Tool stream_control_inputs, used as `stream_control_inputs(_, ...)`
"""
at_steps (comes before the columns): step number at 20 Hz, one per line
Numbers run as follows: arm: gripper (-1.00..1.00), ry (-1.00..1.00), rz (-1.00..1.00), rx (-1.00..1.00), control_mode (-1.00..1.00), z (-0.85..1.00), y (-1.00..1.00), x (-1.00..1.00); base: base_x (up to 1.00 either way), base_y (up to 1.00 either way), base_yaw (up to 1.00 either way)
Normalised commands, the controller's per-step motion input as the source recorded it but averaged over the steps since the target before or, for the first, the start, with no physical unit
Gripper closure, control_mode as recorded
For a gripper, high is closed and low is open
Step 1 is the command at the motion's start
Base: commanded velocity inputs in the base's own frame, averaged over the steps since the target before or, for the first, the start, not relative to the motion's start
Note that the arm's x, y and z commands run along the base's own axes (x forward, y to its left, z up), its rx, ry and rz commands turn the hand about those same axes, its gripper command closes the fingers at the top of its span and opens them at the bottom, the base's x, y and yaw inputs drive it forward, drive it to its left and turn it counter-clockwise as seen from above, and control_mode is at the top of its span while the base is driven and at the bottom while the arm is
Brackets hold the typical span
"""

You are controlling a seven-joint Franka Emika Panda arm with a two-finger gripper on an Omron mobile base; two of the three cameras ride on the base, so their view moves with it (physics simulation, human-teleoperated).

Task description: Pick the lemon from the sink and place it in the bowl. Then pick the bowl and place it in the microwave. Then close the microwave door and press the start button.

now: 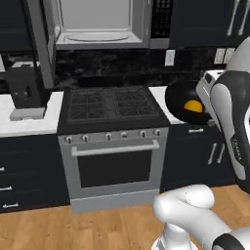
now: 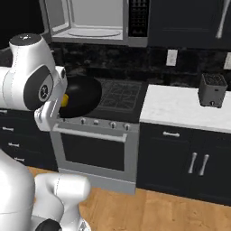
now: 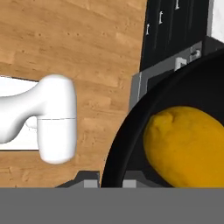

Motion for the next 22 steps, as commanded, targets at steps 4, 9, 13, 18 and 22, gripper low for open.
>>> stream_control_inputs(4, 1.0, 0.0, 0.0, 0.0, 1.0, 0.0, 0.0, 0.0, 0.62, 0.0, 0.68)
stream_control_inputs(9, 1.0, 0.0, 0.0, 0.0, 1.0, 0.0, 0.0, 0.0, 0.6, -0.17, 0.43)
stream_control_inputs(13, 1.0, 0.0, 0.0, 0.0, 1.0, 0.0, 0.0, 0.0, 0.81, -0.12, 0.04)
stream_control_inputs(18, 1.0, 0.0, 0.0, 0.0, 1.0, 0.0, 0.0, 0.0, 0.31, -0.05, 0.03)
stream_control_inputs(22, 1.0, 0.0, 0.0, 0.0, 1.0, 0.0, 0.0, 0.0, 0.36, -0.01, 0.03)
